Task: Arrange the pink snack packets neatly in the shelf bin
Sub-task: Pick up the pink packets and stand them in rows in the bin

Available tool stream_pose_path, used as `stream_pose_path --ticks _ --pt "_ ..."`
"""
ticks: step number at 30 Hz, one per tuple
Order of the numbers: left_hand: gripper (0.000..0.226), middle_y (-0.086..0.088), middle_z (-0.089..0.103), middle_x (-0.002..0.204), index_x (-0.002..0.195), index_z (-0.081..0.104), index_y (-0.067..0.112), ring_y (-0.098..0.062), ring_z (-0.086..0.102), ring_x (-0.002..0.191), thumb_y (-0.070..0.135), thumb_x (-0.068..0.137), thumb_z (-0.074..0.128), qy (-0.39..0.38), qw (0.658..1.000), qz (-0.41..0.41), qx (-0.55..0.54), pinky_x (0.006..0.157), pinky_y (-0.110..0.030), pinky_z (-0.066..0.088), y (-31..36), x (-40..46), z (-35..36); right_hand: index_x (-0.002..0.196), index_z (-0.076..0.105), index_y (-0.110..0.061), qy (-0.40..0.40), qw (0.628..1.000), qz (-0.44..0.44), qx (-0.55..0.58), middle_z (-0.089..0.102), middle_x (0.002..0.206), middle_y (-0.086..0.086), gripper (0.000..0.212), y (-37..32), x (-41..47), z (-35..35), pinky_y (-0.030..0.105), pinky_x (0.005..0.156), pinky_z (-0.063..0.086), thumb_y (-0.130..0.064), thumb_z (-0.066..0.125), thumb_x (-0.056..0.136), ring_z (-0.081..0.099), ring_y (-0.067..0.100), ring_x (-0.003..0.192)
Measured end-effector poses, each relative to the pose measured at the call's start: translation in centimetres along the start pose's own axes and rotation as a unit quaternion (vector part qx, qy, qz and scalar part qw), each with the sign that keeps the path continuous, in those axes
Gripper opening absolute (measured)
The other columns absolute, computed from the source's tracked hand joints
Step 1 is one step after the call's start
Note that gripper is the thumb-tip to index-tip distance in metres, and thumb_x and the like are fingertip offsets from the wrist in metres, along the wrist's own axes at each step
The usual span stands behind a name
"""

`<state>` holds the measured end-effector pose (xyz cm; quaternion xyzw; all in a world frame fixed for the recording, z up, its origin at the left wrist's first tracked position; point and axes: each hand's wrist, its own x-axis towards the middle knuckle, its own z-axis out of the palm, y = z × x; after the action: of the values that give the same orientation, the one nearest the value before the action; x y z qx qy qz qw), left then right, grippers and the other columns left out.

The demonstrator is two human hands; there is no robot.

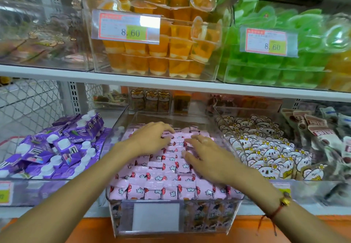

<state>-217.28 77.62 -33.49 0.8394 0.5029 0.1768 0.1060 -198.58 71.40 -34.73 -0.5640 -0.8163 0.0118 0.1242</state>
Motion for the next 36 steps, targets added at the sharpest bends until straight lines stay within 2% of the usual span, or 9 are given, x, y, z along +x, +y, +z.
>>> stream_pose_path --ticks 3,6,10,13,20,24,29,33,36 --pt "0.024 0.005 0.061 0.119 0.115 0.064 0.024 -0.011 0.055 0.111 0.018 0.093 0.057 0.053 0.993 0.004 -0.105 0.094 -0.029 0.043 1.2 0.5 -0.4 0.145 0.030 -0.021 -0.021 1.000 0.003 0.009 0.037 0.148 0.004 0.055 0.0 -1.5 0.9 0.031 0.110 0.024 -0.049 0.027 0.099 0.029 0.019 0.136" --pt "0.023 0.003 0.064 0.118 0.114 0.066 0.022 -0.010 0.056 0.103 0.019 0.093 0.058 0.062 0.991 0.015 -0.116 0.091 -0.029 0.044 2.5 2.2 -0.5 0.143 0.037 -0.017 0.017 1.000 0.007 0.020 0.043 0.144 0.006 0.053 -0.4 -1.7 0.9 0.030 0.108 0.025 -0.045 0.030 0.099 0.032 0.020 0.134" --pt "0.025 0.002 0.062 0.126 0.115 0.066 0.023 -0.015 0.054 0.115 0.028 0.094 0.056 -0.013 0.999 0.036 -0.025 0.097 -0.034 0.044 3.9 5.3 0.4 0.140 0.041 -0.015 0.035 0.999 0.008 0.020 0.047 0.138 0.008 0.050 -0.5 -2.1 1.1 0.028 0.102 0.025 -0.043 0.032 0.100 0.036 0.022 0.129" --pt "0.026 0.001 0.062 0.126 0.117 0.066 0.020 -0.013 0.056 0.106 0.028 0.095 0.053 -0.088 0.995 0.035 0.001 0.091 -0.031 0.045 4.4 7.0 1.8 0.140 0.040 -0.016 0.042 0.999 0.000 0.020 0.047 0.139 0.008 0.050 -0.6 -2.2 0.9 0.027 0.100 0.022 -0.043 0.031 0.100 0.035 0.022 0.129" --pt "0.026 0.001 0.061 0.126 0.116 0.067 0.020 -0.011 0.053 0.098 0.027 0.092 0.059 -0.162 0.985 0.022 0.051 0.086 -0.025 0.042 4.1 8.4 1.7 0.141 0.039 -0.017 0.031 0.999 0.002 0.021 0.043 0.142 0.007 0.050 -0.5 -2.2 0.9 0.032 0.106 0.024 -0.043 0.029 0.100 0.032 0.022 0.131" --pt "0.024 0.000 0.063 0.121 0.112 0.069 0.022 -0.018 0.059 0.103 0.022 0.090 0.060 -0.139 0.984 0.025 0.113 0.087 -0.032 0.050 4.7 8.6 2.0 0.140 0.040 -0.017 0.030 0.999 0.001 0.012 0.043 0.142 0.007 0.050 -0.6 -2.2 0.9 0.032 0.107 0.023 -0.043 0.028 0.100 0.032 0.021 0.131" --pt "0.021 0.005 0.070 0.108 0.106 0.071 0.025 -0.015 0.062 0.093 0.033 0.092 0.057 -0.034 0.989 0.022 0.140 0.068 -0.025 0.046 4.7 8.1 2.9 0.139 0.040 -0.017 0.023 1.000 0.001 0.002 0.045 0.140 0.006 0.048 -0.7 -2.4 0.6 0.031 0.105 0.025 -0.043 0.027 0.101 0.033 0.021 0.129" --pt "0.020 0.004 0.067 0.109 0.102 0.069 0.024 -0.017 0.060 0.096 0.035 0.093 0.056 0.061 0.997 -0.030 -0.019 0.078 -0.030 0.049 4.2 7.2 3.2 0.140 0.038 -0.018 0.016 1.000 0.001 0.004 0.044 0.141 0.005 0.049 -0.7 -2.4 0.6 0.031 0.106 0.024 -0.044 0.026 0.100 0.032 0.019 0.130" --pt "0.016 -0.004 0.064 0.115 0.105 0.063 0.016 -0.021 0.059 0.103 0.024 0.096 0.052 0.104 0.967 -0.073 -0.222 0.086 -0.032 0.049 4.9 6.6 2.4 0.141 0.037 -0.018 0.016 1.000 0.005 0.005 0.043 0.141 0.004 0.050 -0.8 -2.4 0.6 0.030 0.106 0.024 -0.045 0.026 0.100 0.032 0.018 0.130"
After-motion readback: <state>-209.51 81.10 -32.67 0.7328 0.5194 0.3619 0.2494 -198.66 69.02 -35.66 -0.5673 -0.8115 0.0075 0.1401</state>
